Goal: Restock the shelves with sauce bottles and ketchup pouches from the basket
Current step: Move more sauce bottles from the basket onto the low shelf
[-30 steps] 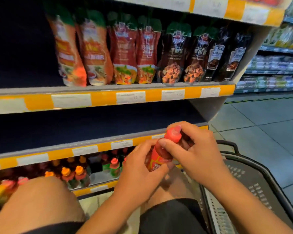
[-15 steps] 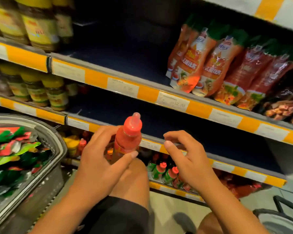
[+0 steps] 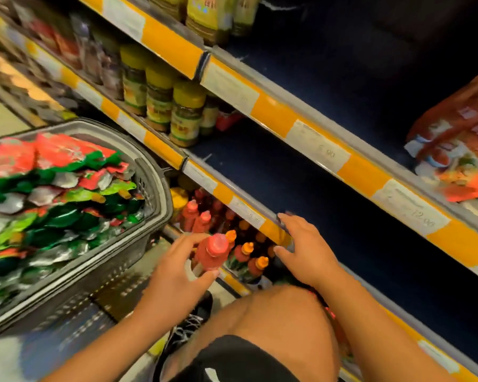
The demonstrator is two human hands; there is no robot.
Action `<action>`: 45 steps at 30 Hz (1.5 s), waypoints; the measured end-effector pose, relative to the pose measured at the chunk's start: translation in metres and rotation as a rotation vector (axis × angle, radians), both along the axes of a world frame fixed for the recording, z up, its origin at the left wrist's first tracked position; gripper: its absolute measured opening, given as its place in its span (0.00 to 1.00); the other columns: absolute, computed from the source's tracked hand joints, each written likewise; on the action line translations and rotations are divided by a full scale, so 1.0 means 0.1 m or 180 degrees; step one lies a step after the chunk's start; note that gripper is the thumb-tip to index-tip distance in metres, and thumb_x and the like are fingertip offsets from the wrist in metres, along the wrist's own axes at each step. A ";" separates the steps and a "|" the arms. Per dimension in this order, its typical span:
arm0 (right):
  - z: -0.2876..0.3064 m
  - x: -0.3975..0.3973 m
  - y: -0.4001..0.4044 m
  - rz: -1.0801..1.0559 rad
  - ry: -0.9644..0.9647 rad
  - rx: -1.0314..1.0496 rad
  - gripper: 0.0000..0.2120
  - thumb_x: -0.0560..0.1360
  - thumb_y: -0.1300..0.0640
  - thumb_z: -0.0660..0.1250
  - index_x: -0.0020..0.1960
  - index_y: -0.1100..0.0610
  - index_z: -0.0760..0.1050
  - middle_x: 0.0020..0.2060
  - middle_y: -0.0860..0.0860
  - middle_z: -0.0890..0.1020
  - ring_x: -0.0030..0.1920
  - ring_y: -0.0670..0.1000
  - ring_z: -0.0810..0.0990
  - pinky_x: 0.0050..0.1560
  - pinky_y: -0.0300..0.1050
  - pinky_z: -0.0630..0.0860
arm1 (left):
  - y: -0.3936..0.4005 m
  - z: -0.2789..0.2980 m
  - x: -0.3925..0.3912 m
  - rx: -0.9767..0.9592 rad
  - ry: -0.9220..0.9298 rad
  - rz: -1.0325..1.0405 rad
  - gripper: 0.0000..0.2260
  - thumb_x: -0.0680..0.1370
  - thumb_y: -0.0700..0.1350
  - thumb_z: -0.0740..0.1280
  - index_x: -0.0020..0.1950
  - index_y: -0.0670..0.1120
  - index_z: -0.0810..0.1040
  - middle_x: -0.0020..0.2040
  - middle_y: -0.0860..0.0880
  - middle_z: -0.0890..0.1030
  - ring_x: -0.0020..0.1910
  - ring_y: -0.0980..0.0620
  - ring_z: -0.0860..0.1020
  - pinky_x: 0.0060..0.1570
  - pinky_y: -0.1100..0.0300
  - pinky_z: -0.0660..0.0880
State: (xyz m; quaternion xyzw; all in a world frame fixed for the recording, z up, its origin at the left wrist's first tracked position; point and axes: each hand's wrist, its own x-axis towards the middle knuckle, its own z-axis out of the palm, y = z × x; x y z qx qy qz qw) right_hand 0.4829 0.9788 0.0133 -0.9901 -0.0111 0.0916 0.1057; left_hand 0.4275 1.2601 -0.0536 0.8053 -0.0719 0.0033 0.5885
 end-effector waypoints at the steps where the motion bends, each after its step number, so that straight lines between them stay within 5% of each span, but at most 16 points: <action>1: -0.04 0.07 0.01 0.0004 0.0044 -0.0084 0.39 0.76 0.46 0.71 0.82 0.46 0.57 0.81 0.47 0.59 0.79 0.55 0.62 0.75 0.58 0.66 | 0.00 -0.12 0.01 0.0053 0.0055 0.0021 0.24 0.73 0.46 0.78 0.64 0.63 0.75 0.59 0.63 0.77 0.61 0.62 0.76 0.57 0.66 0.70; 8: -0.27 0.36 0.09 -0.0043 -0.0182 -0.0230 0.45 0.73 0.42 0.72 0.83 0.47 0.54 0.83 0.44 0.52 0.81 0.53 0.58 0.77 0.54 0.65 | -0.05 -0.91 0.24 0.0250 0.0549 0.0109 0.28 0.73 0.59 0.77 0.68 0.75 0.69 0.62 0.76 0.74 0.60 0.74 0.72 0.53 0.69 0.72; 14: -0.30 0.34 0.06 -0.0050 -0.0221 -0.0348 0.48 0.71 0.41 0.74 0.83 0.43 0.50 0.83 0.40 0.49 0.81 0.53 0.59 0.74 0.56 0.69 | -0.26 -1.44 0.67 -0.0041 0.0758 0.0484 0.19 0.73 0.47 0.77 0.60 0.61 0.77 0.56 0.62 0.77 0.56 0.62 0.77 0.59 0.52 0.78; 29: -0.29 0.34 0.12 -0.0051 -0.0288 -0.0524 0.50 0.70 0.42 0.74 0.83 0.42 0.48 0.82 0.38 0.47 0.81 0.51 0.54 0.73 0.59 0.70 | -0.65 -1.90 1.05 0.0602 0.0870 0.0659 0.22 0.75 0.44 0.75 0.64 0.63 0.73 0.58 0.60 0.74 0.49 0.58 0.75 0.49 0.61 0.69; 36: -0.30 0.34 0.12 -0.0024 -0.0349 -0.0493 0.50 0.70 0.42 0.75 0.83 0.43 0.48 0.83 0.40 0.49 0.81 0.51 0.55 0.75 0.58 0.68 | -0.74 -1.89 1.12 0.0730 0.0883 0.0842 0.20 0.74 0.44 0.75 0.52 0.59 0.66 0.51 0.60 0.74 0.44 0.52 0.76 0.41 0.54 0.71; 45: -0.33 0.35 0.08 -0.0015 -0.0311 -0.0505 0.51 0.70 0.42 0.74 0.83 0.43 0.47 0.83 0.41 0.49 0.81 0.52 0.55 0.74 0.60 0.70 | -0.87 -1.97 1.16 0.0587 0.1209 0.1151 0.15 0.75 0.47 0.75 0.51 0.55 0.70 0.51 0.54 0.77 0.48 0.49 0.77 0.45 0.53 0.72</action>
